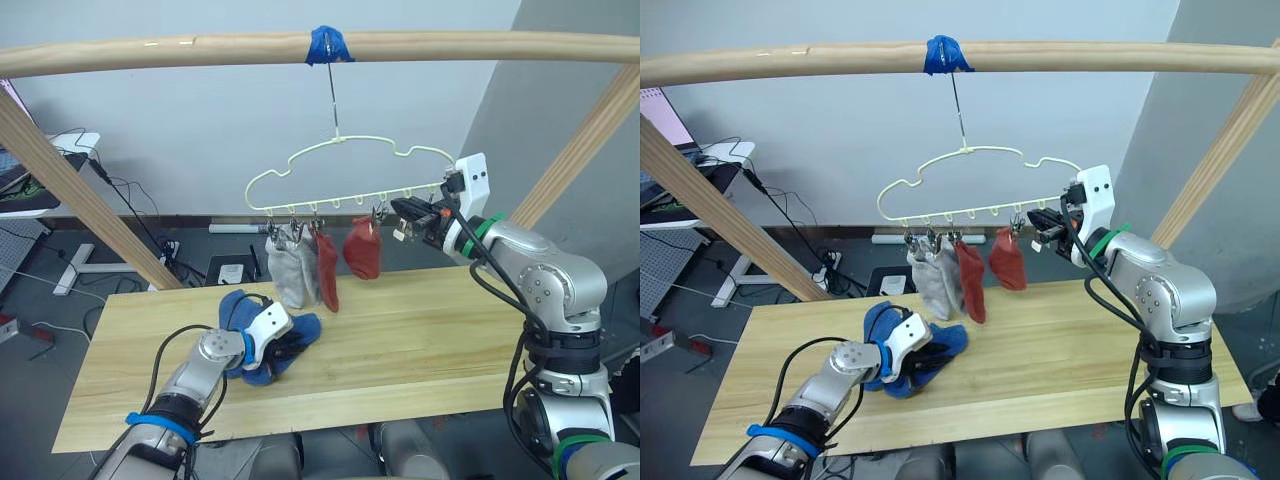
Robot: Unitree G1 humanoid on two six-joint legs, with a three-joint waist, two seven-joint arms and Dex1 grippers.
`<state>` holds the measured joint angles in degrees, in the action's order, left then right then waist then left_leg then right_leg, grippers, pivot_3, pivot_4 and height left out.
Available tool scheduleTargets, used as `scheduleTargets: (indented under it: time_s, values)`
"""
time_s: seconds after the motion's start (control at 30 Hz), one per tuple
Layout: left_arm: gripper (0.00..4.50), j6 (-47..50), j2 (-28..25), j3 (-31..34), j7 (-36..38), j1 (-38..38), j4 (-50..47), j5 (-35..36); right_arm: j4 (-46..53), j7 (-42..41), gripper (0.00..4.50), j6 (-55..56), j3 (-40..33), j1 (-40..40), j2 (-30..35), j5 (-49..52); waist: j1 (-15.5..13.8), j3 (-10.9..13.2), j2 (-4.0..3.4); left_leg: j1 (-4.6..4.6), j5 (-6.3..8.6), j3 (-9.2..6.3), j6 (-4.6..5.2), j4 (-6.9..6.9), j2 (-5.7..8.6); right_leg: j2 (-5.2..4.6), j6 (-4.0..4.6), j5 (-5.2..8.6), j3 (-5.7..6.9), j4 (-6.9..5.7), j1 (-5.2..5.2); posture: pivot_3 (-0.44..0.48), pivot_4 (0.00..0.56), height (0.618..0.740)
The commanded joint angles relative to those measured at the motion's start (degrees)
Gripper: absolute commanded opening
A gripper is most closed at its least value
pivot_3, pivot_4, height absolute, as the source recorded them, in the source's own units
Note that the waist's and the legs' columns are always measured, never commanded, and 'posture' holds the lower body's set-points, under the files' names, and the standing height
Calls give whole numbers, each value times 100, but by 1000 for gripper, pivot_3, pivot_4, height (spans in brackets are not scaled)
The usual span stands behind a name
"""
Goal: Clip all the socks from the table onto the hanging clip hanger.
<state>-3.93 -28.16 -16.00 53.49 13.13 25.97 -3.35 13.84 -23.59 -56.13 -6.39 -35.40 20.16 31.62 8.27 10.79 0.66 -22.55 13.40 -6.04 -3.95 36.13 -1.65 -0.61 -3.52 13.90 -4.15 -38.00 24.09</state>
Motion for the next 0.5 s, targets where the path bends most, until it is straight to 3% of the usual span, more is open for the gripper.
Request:
scheduleTargets:
  time_s: [0.03,0.2,0.5]
  values:
    - [11,0,-145,-49,244,-381,-921,153,32,-2,0,153,-16,-29,13,-1,-5,-1,0,-1,0,0,0,-1,0,0,0,0,0,1,1,-155,115,740]
    - [11,53,-357,-51,441,-778,-1631,186,-112,-23,0,285,19,-62,29,-48,-18,-1,0,-3,0,-1,0,-1,-1,0,2,0,1,1,2,-149,117,740]
    - [11,-205,-371,-62,334,-661,-1609,19,-303,-66,0,467,74,-123,19,-102,-21,-4,1,-1,0,-1,1,1,-1,1,1,0,2,0,0,-144,120,740]
